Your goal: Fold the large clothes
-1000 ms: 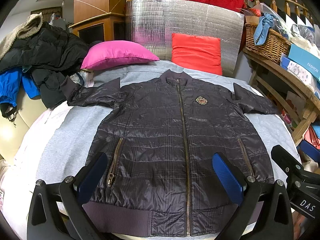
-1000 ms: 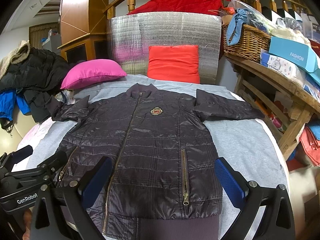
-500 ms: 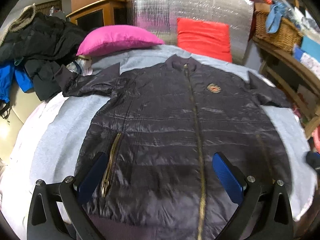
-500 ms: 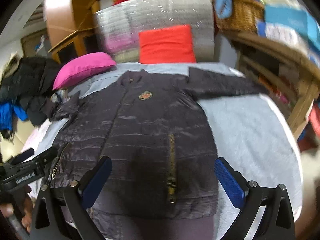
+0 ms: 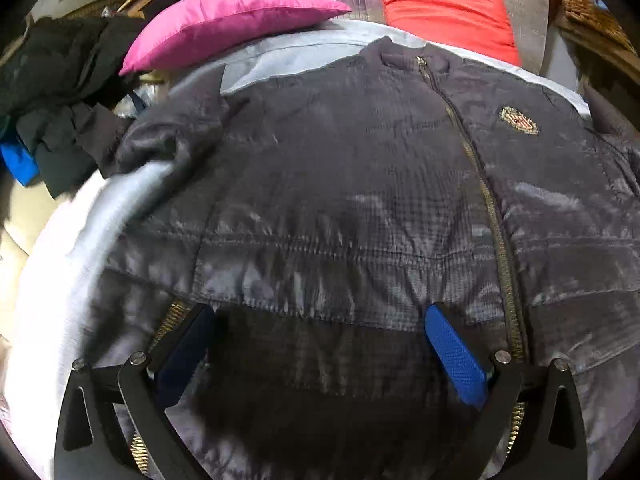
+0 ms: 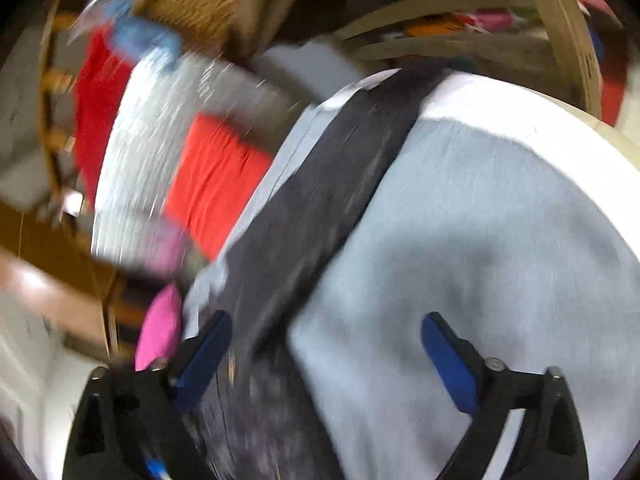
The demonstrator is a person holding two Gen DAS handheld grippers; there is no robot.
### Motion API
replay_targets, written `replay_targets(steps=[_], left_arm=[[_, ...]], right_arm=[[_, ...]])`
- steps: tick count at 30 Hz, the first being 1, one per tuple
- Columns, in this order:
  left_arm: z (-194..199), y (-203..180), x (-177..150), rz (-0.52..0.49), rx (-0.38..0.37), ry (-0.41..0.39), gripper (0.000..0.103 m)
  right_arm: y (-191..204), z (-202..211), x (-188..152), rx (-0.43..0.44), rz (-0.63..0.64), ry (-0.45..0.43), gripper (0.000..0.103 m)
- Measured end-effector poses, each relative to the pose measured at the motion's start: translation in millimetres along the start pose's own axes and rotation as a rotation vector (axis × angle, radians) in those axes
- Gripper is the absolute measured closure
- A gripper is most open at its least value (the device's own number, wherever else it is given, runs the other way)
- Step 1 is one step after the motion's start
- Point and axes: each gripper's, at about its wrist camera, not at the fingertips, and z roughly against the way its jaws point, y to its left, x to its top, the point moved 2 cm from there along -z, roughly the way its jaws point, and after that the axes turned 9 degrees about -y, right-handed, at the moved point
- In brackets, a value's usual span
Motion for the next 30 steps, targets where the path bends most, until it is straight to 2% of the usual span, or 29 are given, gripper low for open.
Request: replay_targets(steps=[2, 5, 8, 10, 11, 12, 13, 15, 18, 21, 23, 26, 28, 29, 30], left_arm=[[1.4, 0.9, -1.1, 0.012, -0.001, -0.002, 0.000], [1.9, 2.4, -2.7, 0.024, -0.011, -0.009, 0.000], [1.9, 3.6, -4.2, 0.041, -0.024, -0.012, 0.000], [0.5, 3.2, -4.3, 0.043, -0.025, -0.016, 0.000], [1.7, 3.0, -4.8, 0.044, -0.025, -0.018, 0.000], [2.6, 4.2, -5.8, 0.046, -0.027, -0.021, 0.000], [2.8, 3.2, -5.6, 0.049, -0.030, -0.020, 0.000], [0.9, 3.2, -4.3, 0.056, -0.037, -0.021, 0.000], [0.1, 4.2, -4.3, 0.061, -0.036, -0.029, 0.000], [-0.8, 6.5, -4.4, 0.066, -0.041, -0.030, 0.000], [-0.1, 6.3, -4.9, 0.069, -0.043, -0.029, 0.000], [0.4, 7.8, -5.0, 0.073, -0.049, -0.028, 0.000], [0.3, 7.9, -4.5, 0.076, -0.051, -0.027, 0.000], [-0.1, 8.1, -4.3, 0.076, -0.052, -0.027, 0.000], [-0.5, 8.1, -4.0, 0.077, -0.053, -0.026, 0.000]], right_arm=[[-6.9, -29.0, 25.9, -0.029, -0.038, -0.020, 0.030], [-3.8, -59.1, 51.4, -0.061, -0.025, -0.043, 0.031], [-2.4, -92.2, 61.3, -0.144, -0.004, -0.032, 0.031], [-0.8, -101.9, 66.4, -0.166, 0.009, -0.044, 0.033], [3.8, -107.0, 67.4, -0.190, 0.038, -0.031, 0.048], [8.5, -112.0, 68.8, -0.210, 0.059, -0.013, 0.083], [24.3, -114.7, 69.7, -0.249, 0.126, -0.003, 0.088], [70.3, -109.5, 66.7, -0.272, 0.303, -0.030, 0.094], [158.9, -88.6, 45.2, -0.204, 0.514, -0.087, 0.094], [254.4, -70.1, -6.1, -0.067, 0.694, -0.119, 0.094], [311.3, -61.3, -62.2, 0.037, 0.816, -0.109, 0.094], [359.1, -56.5, -156.2, 0.151, 0.949, -0.052, 0.094], [369.0, -72.5, -229.1, 0.192, 1.040, 0.064, 0.090], [364.0, -85.3, -263.0, 0.198, 1.067, 0.141, 0.081], [354.7, -95.5, -289.4, 0.191, 1.073, 0.216, 0.053]])
